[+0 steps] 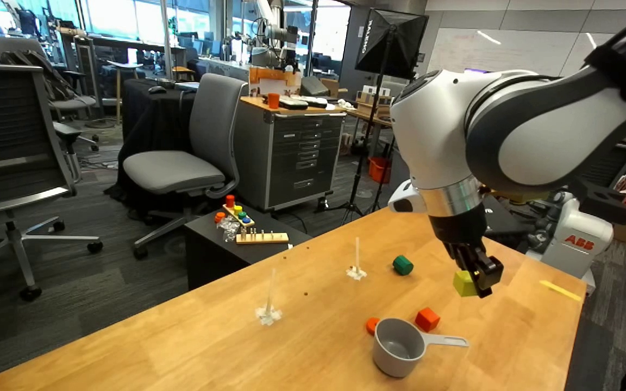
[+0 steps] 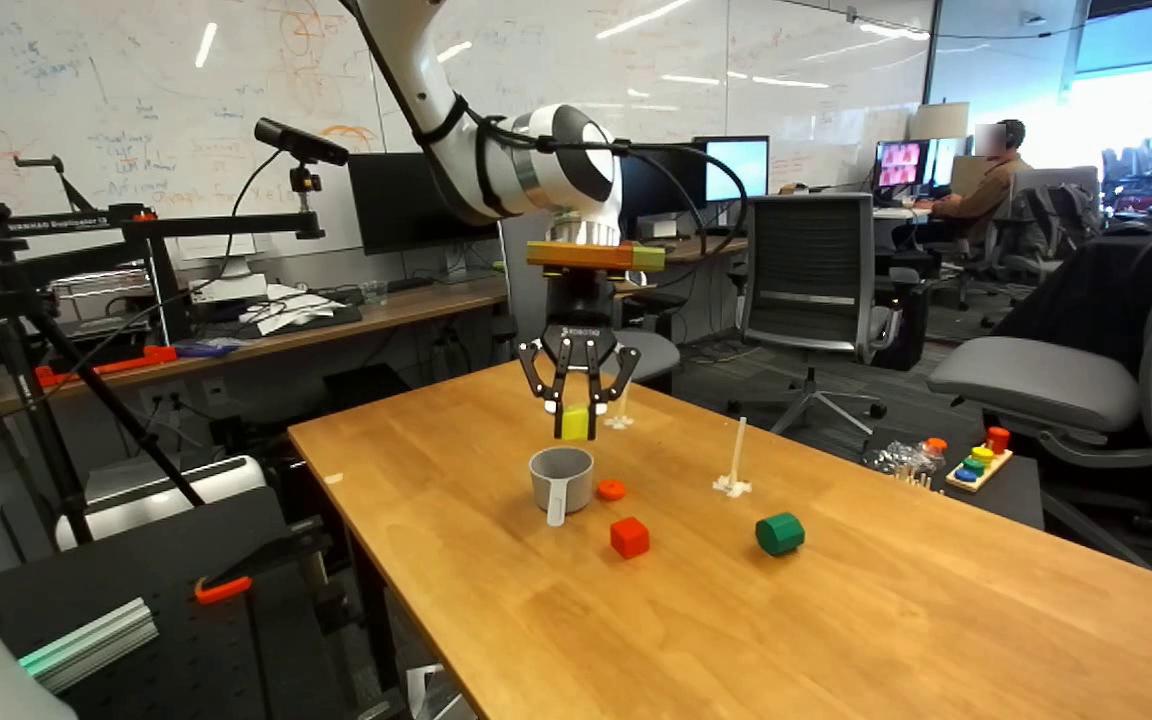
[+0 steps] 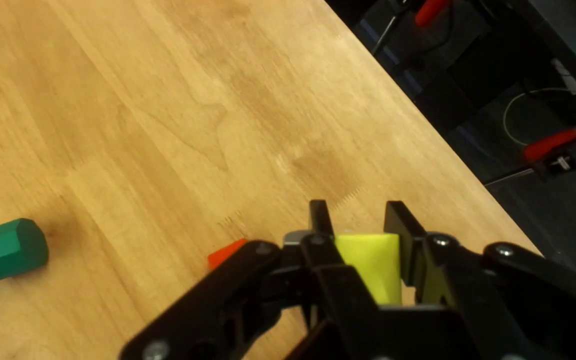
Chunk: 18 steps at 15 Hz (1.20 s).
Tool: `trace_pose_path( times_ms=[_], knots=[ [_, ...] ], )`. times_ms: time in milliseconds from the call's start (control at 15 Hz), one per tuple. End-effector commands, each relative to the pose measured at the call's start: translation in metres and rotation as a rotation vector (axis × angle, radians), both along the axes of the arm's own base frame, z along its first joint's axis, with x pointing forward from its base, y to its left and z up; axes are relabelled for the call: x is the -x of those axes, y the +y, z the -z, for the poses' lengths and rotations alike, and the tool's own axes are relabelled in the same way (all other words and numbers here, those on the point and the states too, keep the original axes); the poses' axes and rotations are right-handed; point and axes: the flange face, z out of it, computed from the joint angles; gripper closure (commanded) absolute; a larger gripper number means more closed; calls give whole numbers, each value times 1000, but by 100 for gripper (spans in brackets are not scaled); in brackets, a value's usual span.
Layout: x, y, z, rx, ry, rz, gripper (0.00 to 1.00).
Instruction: Put the three blocks in the gray cup
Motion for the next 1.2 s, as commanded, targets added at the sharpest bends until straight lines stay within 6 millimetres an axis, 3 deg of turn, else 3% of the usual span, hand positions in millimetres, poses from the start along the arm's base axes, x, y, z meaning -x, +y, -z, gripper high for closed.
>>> trace_pose_path(
  times_ms=[0, 267, 533, 1133],
  knots=[
    [2, 24, 0, 9, -68, -47, 92],
    [2, 53, 8, 17, -106, -81, 92],
    [8, 69, 11, 19, -120, -112, 92],
    [4, 77, 11, 40, -191, -119, 92]
  ],
)
